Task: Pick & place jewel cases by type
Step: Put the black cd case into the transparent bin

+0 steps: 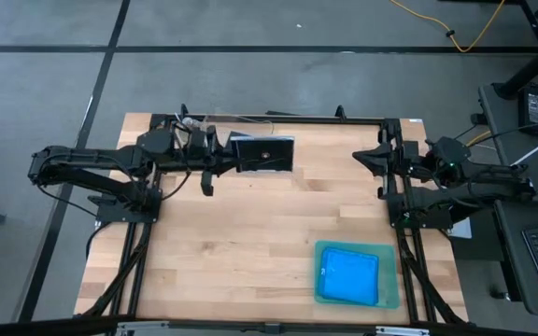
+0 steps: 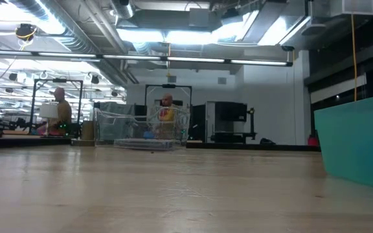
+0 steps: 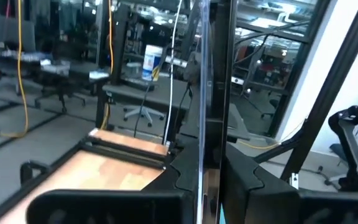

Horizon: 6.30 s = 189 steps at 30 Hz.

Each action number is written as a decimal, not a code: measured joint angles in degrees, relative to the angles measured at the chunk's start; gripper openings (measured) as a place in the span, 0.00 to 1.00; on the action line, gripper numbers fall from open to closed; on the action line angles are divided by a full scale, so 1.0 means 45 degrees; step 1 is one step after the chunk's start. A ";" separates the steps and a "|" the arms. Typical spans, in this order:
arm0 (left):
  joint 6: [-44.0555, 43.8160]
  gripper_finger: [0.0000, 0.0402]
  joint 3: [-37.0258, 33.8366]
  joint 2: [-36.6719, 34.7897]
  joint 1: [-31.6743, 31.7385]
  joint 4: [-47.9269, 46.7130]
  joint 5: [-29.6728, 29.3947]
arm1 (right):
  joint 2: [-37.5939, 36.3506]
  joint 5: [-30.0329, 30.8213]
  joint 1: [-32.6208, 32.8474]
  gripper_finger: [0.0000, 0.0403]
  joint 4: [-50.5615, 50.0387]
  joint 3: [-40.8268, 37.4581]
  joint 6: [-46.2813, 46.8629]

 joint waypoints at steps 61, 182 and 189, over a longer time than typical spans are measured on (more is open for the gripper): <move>1.5677 0.07 0.0991 -0.0515 -0.1270 -0.0894 -0.3359 | -0.0010 -0.0102 0.0000 0.02 -0.1227 -0.0005 0.3922; -0.4243 0.07 0.1001 -0.0510 -0.4498 -0.0705 -0.5362 | 0.0000 -0.0579 0.0000 0.02 -0.0451 -0.0005 0.0998; -0.7094 0.07 0.1001 -0.0510 -0.4498 -0.0705 -0.5357 | 0.0000 -0.0910 0.0000 0.02 -0.0455 -0.0005 0.0772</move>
